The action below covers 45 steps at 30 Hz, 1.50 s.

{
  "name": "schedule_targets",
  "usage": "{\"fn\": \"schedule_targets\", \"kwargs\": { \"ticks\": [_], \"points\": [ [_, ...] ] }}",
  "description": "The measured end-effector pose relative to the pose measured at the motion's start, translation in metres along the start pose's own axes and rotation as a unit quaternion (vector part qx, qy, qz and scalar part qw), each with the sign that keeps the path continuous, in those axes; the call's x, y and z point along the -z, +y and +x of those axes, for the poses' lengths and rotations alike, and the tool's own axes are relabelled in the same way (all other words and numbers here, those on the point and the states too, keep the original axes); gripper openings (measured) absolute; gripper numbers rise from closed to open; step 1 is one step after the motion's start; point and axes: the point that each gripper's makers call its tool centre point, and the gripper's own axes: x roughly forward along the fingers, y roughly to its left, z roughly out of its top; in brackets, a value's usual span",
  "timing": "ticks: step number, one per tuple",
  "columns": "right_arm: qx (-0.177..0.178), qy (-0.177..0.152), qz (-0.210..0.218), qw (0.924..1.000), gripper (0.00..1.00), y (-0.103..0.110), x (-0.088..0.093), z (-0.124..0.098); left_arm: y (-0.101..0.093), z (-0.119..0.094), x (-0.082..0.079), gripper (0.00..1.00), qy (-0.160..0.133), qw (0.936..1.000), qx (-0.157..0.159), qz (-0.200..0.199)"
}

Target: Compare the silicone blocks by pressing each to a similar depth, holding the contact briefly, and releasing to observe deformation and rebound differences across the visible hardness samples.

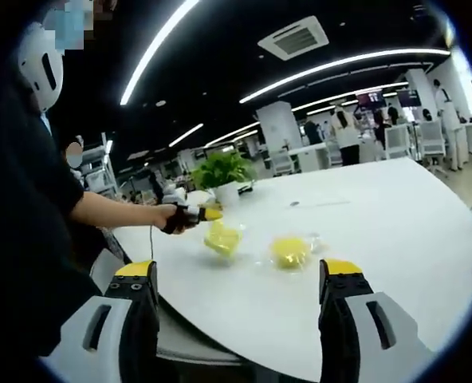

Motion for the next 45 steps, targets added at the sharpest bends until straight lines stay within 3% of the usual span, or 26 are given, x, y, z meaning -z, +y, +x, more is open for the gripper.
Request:
{"fn": "schedule_targets", "kwargs": {
  "ticks": [5,10,16,19,20,21,26,31,34,38,41,42,43,45],
  "points": [
    [0.012,0.016,0.006,0.9998,0.74,-0.009,-0.001,0.0,0.019,0.017,0.004,0.0,0.021,0.9993,-0.013,0.028],
    [0.026,0.006,0.003,0.9996,0.74,-0.018,-0.013,-0.007,0.045,0.027,0.018,0.0,0.053,0.9966,-0.039,0.05],
    [0.047,0.011,0.006,0.9988,0.77,-0.029,-0.01,-0.011,0.045,0.034,0.019,0.0,0.047,0.9968,-0.01,0.064],
    [0.048,0.018,0.01,0.9986,0.76,-0.029,-0.008,-0.009,0.051,0.034,0.024,0.0,0.065,0.9926,-0.009,0.102],
    [0.049,0.018,0.008,0.9986,0.76,-0.029,-0.009,-0.009,0.056,0.033,0.029,0.0,0.08,0.9883,-0.015,0.129],
    [0.051,0.016,0.006,0.9985,0.76,-0.03,-0.009,-0.009,0.056,0.033,0.031,0.0,0.083,0.9851,-0.015,0.15],
    [0.051,0.012,0.035,0.998,0.76,-0.029,-0.007,-0.004,0.054,0.034,0.029,0.0,0.071,0.988,-0.017,0.136],
    [0.052,0.024,0.012,0.9983,0.77,-0.024,-0.003,0.001,0.052,0.024,0.026,0.03,0.073,0.9883,-0.028,0.131],
    [0.047,0.023,0.014,0.9985,0.77,-0.024,-0.004,-0.001,0.047,0.019,0.02,0.11,0.071,0.987,-0.028,0.142],
    [0.053,0.014,0.013,0.9984,0.76,-0.028,-0.006,-0.003,0.042,0.01,0.011,0.12,0.059,0.988,-0.035,0.138],
    [0.052,0.005,0.009,0.9986,0.74,-0.029,-0.009,-0.006,0.031,0.002,0.002,0.23,0.046,0.9879,-0.032,0.144],
    [0.053,0.005,0.01,0.9986,0.75,-0.029,-0.009,-0.006,0.024,0.0,0.0,0.28,0.046,0.9869,-0.024,0.153],
    [0.053,0.005,0.012,0.9985,0.76,-0.029,-0.009,-0.006,0.016,-0.005,-0.002,0.32,0.049,0.9803,-0.016,0.191],
    [0.049,0.001,0.008,0.9987,0.75,-0.027,-0.01,-0.006,0.007,-0.012,-0.002,0.4,0.057,0.9733,-0.015,0.222]
  ]
}}
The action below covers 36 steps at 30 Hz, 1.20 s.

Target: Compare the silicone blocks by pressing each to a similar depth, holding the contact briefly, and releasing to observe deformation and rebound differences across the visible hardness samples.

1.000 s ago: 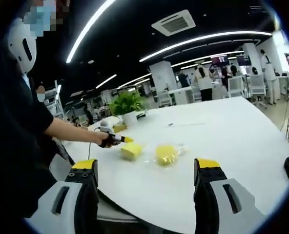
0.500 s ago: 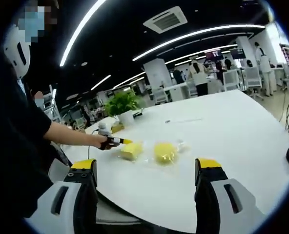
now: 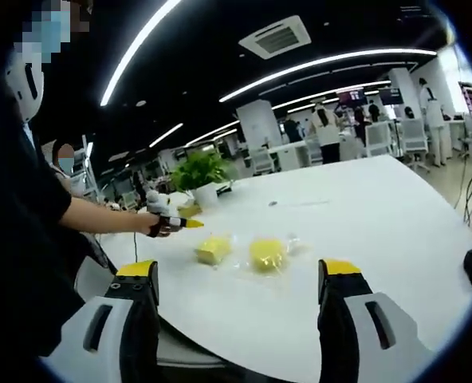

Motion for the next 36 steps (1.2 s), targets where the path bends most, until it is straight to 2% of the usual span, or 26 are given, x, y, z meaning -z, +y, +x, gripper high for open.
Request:
{"fn": "schedule_targets", "kwargs": {
  "ticks": [2,5,9,13,15,16,19,22,27,29,31,34,36],
  "points": [
    [-0.005,-0.005,-0.005,1.0,0.75,0.002,-0.001,0.001,-0.015,-0.009,-0.007,0.46,-0.008,0.9994,0.012,0.031],
    [-0.01,-0.004,-0.01,0.9999,0.74,0.002,-0.002,0.007,-0.039,-0.023,-0.016,0.49,-0.018,0.9976,0.023,0.063],
    [-0.02,-0.007,-0.012,0.9997,0.74,0.004,-0.006,0.013,-0.059,-0.039,-0.022,0.52,-0.034,0.9962,0.029,0.074],
    [-0.017,-0.016,-0.019,0.9995,0.76,0.001,-0.009,0.017,-0.083,-0.056,-0.025,0.61,-0.055,0.9945,0.046,0.076],
    [-0.02,-0.018,-0.016,0.9995,0.76,0.001,-0.009,0.018,-0.095,-0.063,-0.031,0.62,-0.072,0.992,0.054,0.089],
    [-0.023,-0.018,-0.014,0.9995,0.76,0.002,-0.008,0.019,-0.103,-0.069,-0.038,0.62,-0.089,0.9893,0.058,0.1],
    [-0.032,-0.015,-0.001,0.9994,0.75,0.003,-0.006,0.023,-0.123,-0.085,-0.056,0.66,-0.135,0.9829,0.077,0.099],
    [-0.042,-0.021,-0.001,0.9989,0.76,0.004,-0.012,0.027,-0.131,-0.099,-0.063,0.74,-0.151,0.9802,0.055,0.116],
    [-0.046,-0.015,-0.037,0.9982,0.81,0.003,-0.018,0.03,-0.144,-0.126,-0.058,0.78,-0.159,0.9799,0.048,0.111],
    [-0.047,-0.012,-0.038,0.9981,0.82,0.001,-0.02,0.03,-0.147,-0.133,-0.054,0.81,-0.159,0.9809,0.043,0.104],
    [-0.049,-0.01,-0.037,0.9981,0.83,0.0,-0.02,0.031,-0.152,-0.14,-0.048,0.85,-0.153,0.983,0.044,0.091],
    [-0.051,-0.007,-0.044,0.9977,0.85,0.0,-0.022,0.033,-0.15,-0.147,-0.036,0.97,-0.133,0.9883,0.023,0.071],
    [-0.053,0.001,-0.05,0.9973,0.85,0.001,-0.022,0.035,-0.152,-0.154,-0.03,0.98,-0.127,0.989,0.022,0.073]
  ]
}}
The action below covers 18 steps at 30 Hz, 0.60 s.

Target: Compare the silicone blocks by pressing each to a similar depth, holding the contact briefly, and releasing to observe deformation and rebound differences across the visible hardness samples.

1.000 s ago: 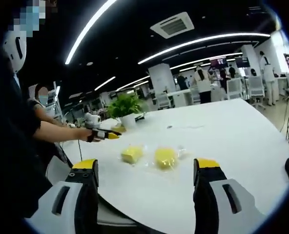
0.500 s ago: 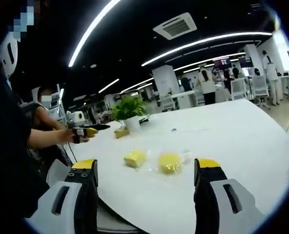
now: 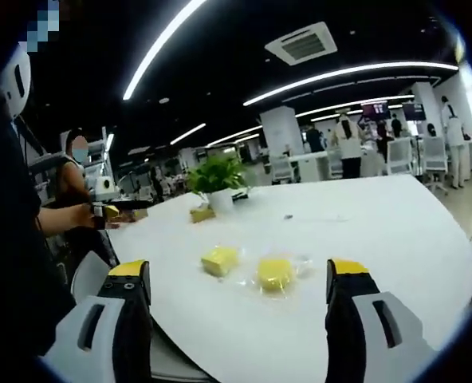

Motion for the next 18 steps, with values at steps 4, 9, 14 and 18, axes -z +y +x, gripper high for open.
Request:
{"fn": "schedule_targets", "kwargs": {
  "ticks": [4,9,14,18],
  "points": [
    [-0.01,0.013,-0.027,0.9995,0.85,0.007,0.002,0.001,-0.013,-0.015,0.004,0.99,0.003,0.9997,0.01,-0.023],
    [-0.018,0.029,-0.061,0.9975,0.85,0.016,0.005,0.003,-0.016,-0.026,0.016,0.99,0.017,0.9996,0.009,-0.02],
    [-0.008,0.049,-0.074,0.996,0.96,0.016,0.01,0.004,-0.013,-0.031,0.023,0.99,0.014,0.9991,0.001,-0.04],
    [-0.015,0.053,-0.07,0.996,0.96,0.02,0.011,0.001,-0.013,-0.033,0.032,0.99,0.027,0.9991,-0.002,-0.033]
  ]
}}
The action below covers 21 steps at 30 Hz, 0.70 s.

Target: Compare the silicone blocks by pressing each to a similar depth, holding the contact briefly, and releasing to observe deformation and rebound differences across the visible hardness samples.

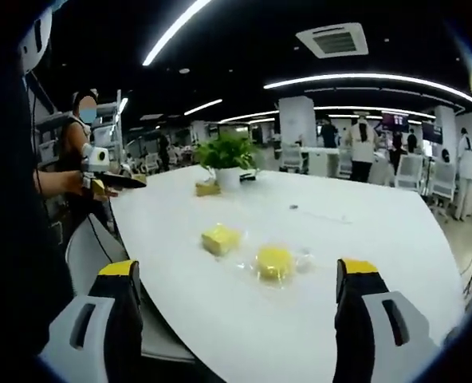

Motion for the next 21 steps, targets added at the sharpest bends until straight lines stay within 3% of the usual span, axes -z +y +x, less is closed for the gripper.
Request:
{"fn": "schedule_targets", "kwargs": {
  "ticks": [11,17,21],
  "points": [
    [-0.003,0.01,0.012,0.9999,0.96,0.005,0.001,-0.003,-0.007,0.005,0.009,0.99,0.028,0.9994,0.002,-0.021],
    [-0.001,0.014,0.018,0.9997,0.94,0.004,0.003,-0.003,-0.002,0.019,0.008,0.97,0.042,0.9979,0.0,-0.049],
    [0.001,0.019,0.02,0.9996,0.92,0.002,0.007,-0.004,0.0,0.035,0.003,0.96,0.042,0.9955,0.021,-0.082]
  ]
}}
